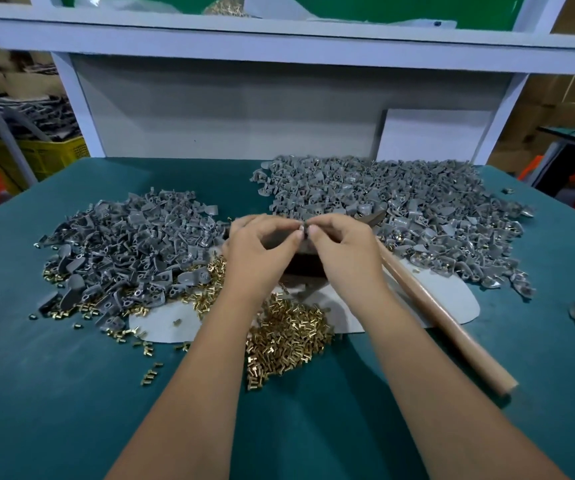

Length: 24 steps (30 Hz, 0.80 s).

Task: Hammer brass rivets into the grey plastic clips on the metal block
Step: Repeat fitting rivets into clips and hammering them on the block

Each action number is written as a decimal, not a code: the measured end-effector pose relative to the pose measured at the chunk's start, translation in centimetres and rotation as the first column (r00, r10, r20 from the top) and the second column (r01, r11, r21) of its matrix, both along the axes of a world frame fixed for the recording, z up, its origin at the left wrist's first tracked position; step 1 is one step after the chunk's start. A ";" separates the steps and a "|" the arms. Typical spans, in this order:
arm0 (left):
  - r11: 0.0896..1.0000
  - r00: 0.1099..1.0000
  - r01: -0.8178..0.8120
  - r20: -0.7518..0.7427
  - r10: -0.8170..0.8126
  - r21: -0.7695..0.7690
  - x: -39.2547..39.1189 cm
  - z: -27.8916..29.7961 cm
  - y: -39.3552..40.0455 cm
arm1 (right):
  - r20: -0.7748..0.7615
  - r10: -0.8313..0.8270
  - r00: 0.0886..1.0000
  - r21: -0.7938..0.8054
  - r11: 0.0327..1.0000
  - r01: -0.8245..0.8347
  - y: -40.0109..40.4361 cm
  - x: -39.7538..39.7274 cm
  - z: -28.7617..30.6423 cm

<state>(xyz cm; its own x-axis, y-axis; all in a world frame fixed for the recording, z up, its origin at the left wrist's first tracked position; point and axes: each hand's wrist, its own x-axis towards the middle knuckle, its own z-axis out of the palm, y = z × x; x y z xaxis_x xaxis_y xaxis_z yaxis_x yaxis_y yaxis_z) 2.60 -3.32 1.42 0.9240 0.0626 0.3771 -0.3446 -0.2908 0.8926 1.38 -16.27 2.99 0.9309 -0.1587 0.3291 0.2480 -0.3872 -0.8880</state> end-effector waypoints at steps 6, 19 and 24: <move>0.961 0.994 0.102 -0.012 -0.109 -0.257 -0.7 0.3 0.2 | -0.010 -0.250 0.968 0.086 0.964 0.250 -3.2 4.1 3.0; 0.927 0.938 -0.347 0.031 0.346 0.140 -0.4 0.3 1.0 | 0.363 -0.122 0.924 -0.413 0.868 0.277 0.8 -0.9 -2.4; 0.639 0.803 -0.460 -0.018 0.596 0.617 0.2 0.8 5.3 | 0.240 0.223 0.945 -0.574 0.818 -0.048 2.6 -2.6 -2.4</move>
